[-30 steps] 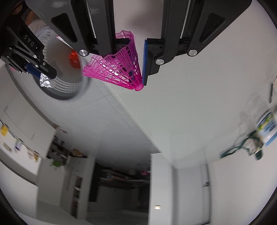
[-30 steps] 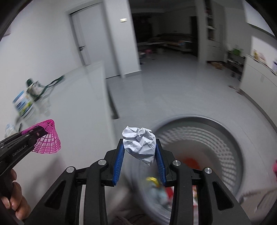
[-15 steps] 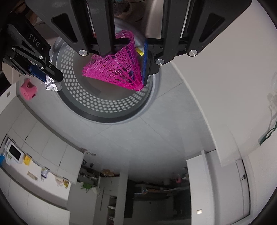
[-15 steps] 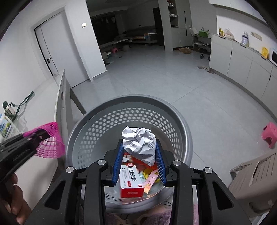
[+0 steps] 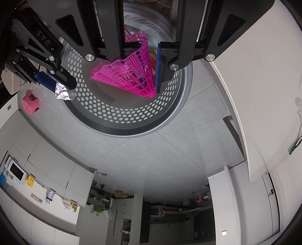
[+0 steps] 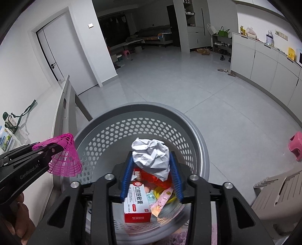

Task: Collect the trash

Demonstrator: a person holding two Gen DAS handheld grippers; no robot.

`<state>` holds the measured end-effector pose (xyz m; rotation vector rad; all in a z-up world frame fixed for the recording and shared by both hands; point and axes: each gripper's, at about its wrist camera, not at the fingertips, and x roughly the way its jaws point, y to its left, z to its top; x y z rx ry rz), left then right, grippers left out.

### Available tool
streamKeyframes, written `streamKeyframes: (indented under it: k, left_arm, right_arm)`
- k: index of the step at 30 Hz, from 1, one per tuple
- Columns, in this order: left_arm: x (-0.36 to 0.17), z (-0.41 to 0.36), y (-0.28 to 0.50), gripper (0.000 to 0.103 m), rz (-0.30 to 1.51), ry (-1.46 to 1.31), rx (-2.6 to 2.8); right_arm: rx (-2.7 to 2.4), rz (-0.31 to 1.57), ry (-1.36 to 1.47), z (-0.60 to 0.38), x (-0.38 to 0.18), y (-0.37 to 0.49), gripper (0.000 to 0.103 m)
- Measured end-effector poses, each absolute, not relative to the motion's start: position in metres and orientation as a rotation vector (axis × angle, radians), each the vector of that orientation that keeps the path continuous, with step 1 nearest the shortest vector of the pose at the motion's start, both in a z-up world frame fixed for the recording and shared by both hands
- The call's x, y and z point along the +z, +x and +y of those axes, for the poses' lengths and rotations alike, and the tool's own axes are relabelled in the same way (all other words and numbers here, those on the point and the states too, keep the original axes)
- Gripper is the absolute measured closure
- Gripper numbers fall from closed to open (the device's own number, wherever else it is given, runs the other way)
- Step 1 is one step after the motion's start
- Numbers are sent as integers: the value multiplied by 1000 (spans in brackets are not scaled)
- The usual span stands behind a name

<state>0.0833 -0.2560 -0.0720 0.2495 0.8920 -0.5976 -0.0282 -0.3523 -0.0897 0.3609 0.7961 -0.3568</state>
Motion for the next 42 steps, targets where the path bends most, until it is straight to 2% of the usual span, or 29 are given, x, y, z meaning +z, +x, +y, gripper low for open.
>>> streamKeyframes:
  k: [2,5,8,12,20,31,42]
  left_arm:
    - [-73,-257,84,91,894,253,-595]
    - [-74,-259,82,85,899,260,-591]
    - [-74,-259,78,70,890,269,-582]
    - [-65,-251,72,26,840,258,-564]
    - [-55,-243,67,25,814,244,-546]
    - [-51,-238,65,11,804,234,-520]
    - [-48,-237,66,6,804,228,-502]
  right_arm:
    - [-358,786,363,-353,-88,-28,51]
    - [-361,776,365,-354,-87,-30,49]
    - [-360,774,367,-355,-86,-33,49]
    - [-361,767,369,-354,-83,-35,48]
    - [-362,753,362,-350,-76,-39,47]
    - [-351,751,355,-346,-75,-45,45]
    - [-355,737,360,-345,-72,-49,43]
